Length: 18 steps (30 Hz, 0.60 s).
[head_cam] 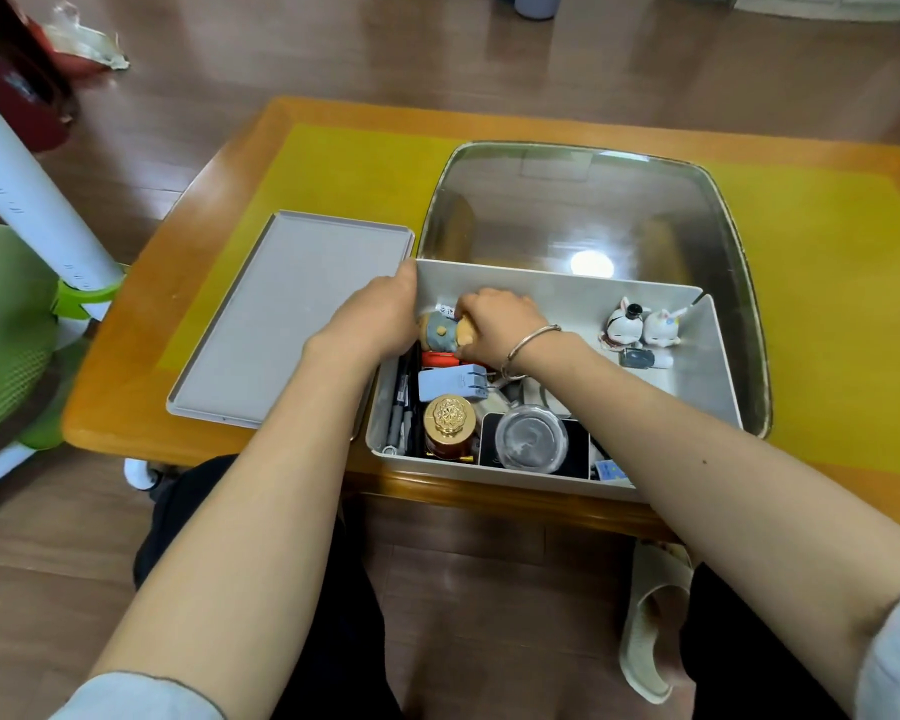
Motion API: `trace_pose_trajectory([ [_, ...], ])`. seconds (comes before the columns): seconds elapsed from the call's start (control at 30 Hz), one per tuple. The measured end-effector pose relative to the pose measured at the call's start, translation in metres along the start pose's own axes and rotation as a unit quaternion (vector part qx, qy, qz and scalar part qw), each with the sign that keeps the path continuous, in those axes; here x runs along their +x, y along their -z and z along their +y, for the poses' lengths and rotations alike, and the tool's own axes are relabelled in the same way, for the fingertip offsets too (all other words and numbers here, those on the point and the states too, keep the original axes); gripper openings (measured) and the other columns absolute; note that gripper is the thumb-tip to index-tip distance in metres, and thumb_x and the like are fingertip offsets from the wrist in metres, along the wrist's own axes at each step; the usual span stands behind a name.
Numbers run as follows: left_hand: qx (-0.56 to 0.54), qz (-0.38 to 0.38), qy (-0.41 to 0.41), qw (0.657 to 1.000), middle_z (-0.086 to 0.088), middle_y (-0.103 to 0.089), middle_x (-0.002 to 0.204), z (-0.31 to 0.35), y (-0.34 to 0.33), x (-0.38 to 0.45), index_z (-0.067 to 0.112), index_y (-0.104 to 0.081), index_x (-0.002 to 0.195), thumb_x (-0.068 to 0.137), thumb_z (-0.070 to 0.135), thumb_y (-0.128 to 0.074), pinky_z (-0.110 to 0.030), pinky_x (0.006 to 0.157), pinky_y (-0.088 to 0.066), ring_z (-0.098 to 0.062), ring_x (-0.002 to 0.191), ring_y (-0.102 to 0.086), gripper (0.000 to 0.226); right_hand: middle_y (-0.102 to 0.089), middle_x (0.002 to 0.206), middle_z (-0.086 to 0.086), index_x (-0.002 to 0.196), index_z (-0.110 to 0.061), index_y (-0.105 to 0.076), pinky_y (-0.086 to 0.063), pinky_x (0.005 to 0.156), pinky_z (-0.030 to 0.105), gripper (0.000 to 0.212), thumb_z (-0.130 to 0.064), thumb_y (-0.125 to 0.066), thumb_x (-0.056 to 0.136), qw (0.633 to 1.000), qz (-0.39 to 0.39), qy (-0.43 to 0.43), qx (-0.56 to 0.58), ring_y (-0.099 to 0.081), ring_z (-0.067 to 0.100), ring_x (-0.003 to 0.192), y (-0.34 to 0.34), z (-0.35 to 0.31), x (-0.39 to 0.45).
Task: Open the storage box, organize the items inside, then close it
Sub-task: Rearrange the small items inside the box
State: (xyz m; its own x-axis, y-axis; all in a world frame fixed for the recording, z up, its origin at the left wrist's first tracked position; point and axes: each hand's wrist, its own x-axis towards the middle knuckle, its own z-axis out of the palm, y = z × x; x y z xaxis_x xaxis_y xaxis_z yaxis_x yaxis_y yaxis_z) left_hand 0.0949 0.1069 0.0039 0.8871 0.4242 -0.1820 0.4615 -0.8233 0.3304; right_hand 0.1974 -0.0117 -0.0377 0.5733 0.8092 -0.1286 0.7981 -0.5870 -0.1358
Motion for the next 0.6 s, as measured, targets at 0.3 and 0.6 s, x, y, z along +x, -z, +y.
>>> trace_pose_trajectory([
  [0.3, 0.021, -0.028, 0.008, 0.999, -0.023, -0.051, 0.125, 0.002, -0.002, 0.004, 0.01, -0.016, 0.147, 0.086, 0.005, -0.05, -0.039, 0.078, -0.042, -0.038, 0.11, -0.053, 0.07, -0.063, 0.104, 0.005, 0.102, -0.02, -0.064, -0.048, 0.085, 0.036, 0.036, -0.038, -0.071, 0.073, 0.988, 0.068, 0.007, 0.137, -0.057, 0.024, 0.099, 0.021, 0.004, -0.021],
  [0.6, -0.03, 0.145, -0.109, 0.983, -0.01, -0.049, 0.133, 0.033, -0.004, 0.007, 0.013, -0.053, 0.128, 0.091, 0.016, -0.054, -0.039, 0.1, -0.034, -0.03, 0.123, -0.041, 0.037, -0.063, 0.078, -0.003, 0.086, -0.019, -0.067, -0.048, 0.071, 0.031, 0.025, -0.04, -0.074, 0.073, 0.945, 0.176, -0.107, 0.254, -0.059, 0.017, 0.077, 0.051, 0.047, -0.089],
])
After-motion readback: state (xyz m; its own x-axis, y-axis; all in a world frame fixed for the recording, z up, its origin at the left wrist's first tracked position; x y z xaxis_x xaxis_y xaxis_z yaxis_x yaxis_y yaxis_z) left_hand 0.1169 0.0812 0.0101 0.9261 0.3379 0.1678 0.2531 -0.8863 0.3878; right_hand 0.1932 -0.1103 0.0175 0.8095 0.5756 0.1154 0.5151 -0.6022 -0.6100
